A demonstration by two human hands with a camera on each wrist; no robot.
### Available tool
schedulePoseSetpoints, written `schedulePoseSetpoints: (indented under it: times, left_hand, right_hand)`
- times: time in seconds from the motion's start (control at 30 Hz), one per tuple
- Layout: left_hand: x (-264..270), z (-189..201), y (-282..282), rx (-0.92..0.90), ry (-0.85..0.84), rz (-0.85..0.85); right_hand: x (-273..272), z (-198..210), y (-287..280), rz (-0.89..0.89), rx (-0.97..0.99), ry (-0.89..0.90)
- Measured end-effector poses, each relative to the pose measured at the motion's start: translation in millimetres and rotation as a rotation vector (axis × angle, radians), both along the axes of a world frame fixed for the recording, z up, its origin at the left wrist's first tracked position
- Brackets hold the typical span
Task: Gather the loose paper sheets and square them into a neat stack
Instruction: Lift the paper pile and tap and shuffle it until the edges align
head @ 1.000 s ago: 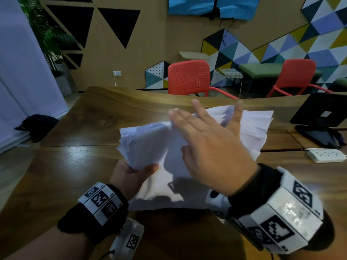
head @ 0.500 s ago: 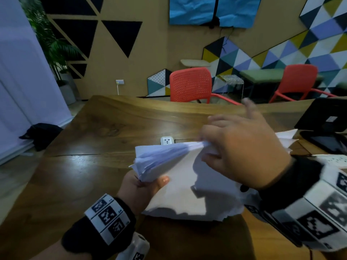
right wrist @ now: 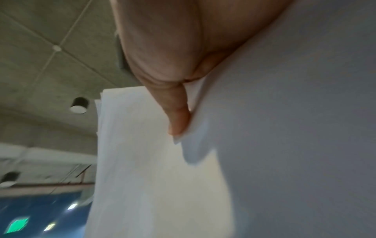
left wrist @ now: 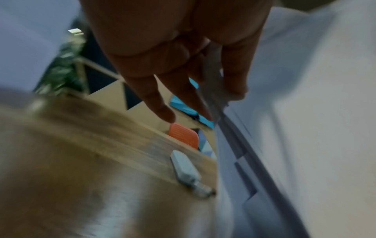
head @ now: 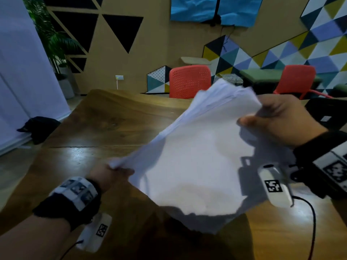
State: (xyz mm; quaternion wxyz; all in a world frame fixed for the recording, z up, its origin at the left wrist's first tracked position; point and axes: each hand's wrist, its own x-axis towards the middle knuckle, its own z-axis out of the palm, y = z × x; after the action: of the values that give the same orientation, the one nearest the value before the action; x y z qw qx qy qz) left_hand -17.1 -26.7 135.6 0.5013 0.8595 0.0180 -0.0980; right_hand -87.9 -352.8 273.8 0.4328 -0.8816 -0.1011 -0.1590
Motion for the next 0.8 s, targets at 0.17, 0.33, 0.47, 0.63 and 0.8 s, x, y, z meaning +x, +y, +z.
schedulePoseSetpoints:
  times: [0.17,0.33,0.47,0.63,0.8]
  left_hand:
    - [9,-23,16,-0.786,0.204,-0.121]
    - [-4,-8,-5,-0.968,0.278,-0.261]
    - [9,3,-1,-0.99,0.278,-0.149]
    - [5,21,-8,-0.766,0.019,-0.144]
    - [20,20,-1,-0.97,-0.043,0.01]
  right_hand:
    - [-8,-26,-27,-0.099,0.546,-0.036]
    - [-11,-65,-29,-0.191,0.743,-0.043]
    - [-12,-87,-31,-0.266,0.778,-0.032]
    - [-9,-99,-23,-0.293,0.82,-0.001]
    - [-2,-120,-25,-0.271,0.894,0.03]
